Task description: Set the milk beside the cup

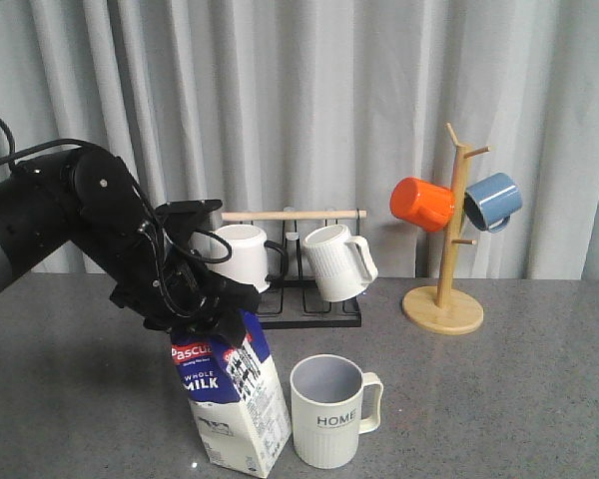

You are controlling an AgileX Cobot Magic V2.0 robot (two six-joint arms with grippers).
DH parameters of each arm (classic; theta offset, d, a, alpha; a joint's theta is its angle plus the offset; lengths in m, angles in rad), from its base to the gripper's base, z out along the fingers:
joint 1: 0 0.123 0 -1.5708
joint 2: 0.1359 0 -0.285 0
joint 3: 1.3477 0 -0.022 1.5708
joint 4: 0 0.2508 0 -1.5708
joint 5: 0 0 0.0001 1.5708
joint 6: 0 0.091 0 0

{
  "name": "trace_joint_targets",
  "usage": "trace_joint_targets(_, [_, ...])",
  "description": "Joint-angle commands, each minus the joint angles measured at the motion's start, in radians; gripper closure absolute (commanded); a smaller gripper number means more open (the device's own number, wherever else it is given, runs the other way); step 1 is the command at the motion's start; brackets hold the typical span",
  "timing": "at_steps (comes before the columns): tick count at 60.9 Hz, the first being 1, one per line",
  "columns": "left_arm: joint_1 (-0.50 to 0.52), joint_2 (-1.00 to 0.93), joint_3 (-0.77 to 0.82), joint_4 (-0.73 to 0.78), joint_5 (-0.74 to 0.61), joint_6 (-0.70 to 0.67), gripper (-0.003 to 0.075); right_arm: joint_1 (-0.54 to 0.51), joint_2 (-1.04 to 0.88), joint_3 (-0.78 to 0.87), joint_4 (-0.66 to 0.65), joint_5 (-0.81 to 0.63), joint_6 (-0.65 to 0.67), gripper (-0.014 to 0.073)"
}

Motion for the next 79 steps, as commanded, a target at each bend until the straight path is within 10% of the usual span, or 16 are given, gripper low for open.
trace_joint_targets(1, [-0.010, -0.053, -0.031, -0.035, -0.010, -0.003, 0.0346, -0.001, 0.000, -0.024, -0.016, -0.042, 0.002, 0.0601])
trace_joint_targets(21, [-0.010, -0.054, -0.031, -0.036, -0.010, -0.005, 0.0137, -0.001, 0.000, -0.024, -0.017, -0.042, 0.002, 0.0601])
trace_joint_targets(57, [-0.009, -0.199, -0.032, -0.034, -0.010, -0.005, 0.0130, -0.001, 0.000, -0.024, -0.058, -0.070, 0.028, 0.0599])
trace_joint_targets(79, [-0.009, -0.401, -0.031, -0.006, -0.010, 0.003, 0.0310, -0.001, 0.000, -0.024, -0.670, -0.116, 0.710, 0.0599])
